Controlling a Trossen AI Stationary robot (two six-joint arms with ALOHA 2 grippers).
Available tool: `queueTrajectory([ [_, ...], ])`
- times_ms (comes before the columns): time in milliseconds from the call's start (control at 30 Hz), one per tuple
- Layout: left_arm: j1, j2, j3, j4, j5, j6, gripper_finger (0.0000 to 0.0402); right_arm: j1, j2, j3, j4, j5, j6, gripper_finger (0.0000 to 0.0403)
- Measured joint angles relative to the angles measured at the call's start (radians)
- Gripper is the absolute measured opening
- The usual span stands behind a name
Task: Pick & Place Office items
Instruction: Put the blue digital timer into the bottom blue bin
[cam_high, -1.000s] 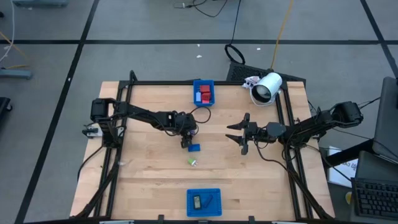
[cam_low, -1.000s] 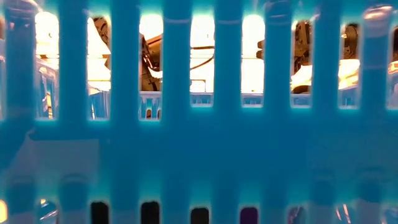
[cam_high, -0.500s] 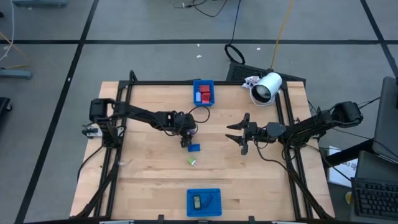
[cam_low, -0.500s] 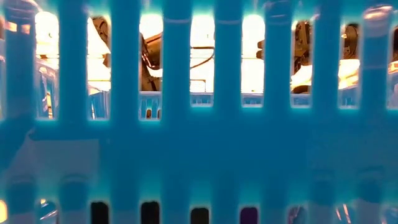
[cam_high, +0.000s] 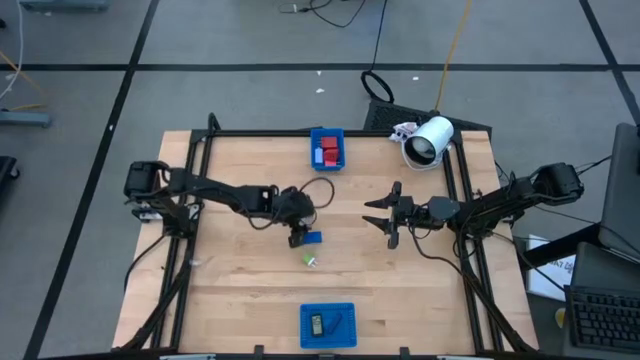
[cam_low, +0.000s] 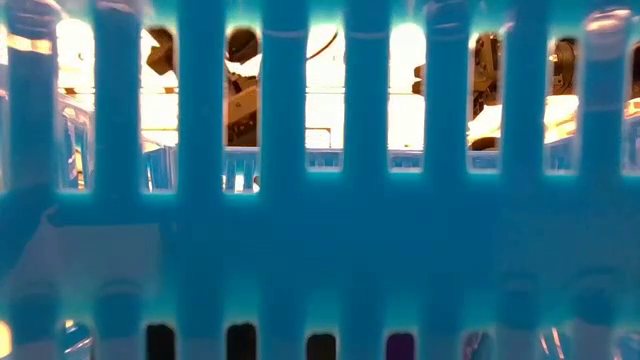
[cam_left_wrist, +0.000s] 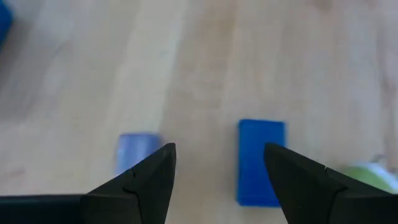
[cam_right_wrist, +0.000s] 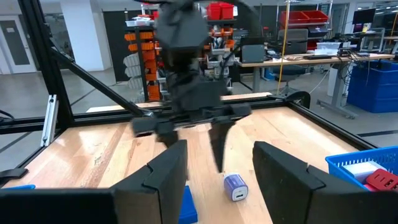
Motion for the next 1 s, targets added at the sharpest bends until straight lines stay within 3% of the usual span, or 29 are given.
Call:
queueTrajectory([
  [467, -0.098, 0.024, 0.001, 0.068, -0.053, 0.022, 0.0244, 0.0, 0.0, 0.0, 0.005, 0.0, 0.0, 0.0171],
  [1000, -0.106, 0.18, 0.003, 0.115, -0.043, -0.012, 0.0244, 0.0, 0.0, 0.001, 0.005, 0.0, 0.0, 0.0171],
])
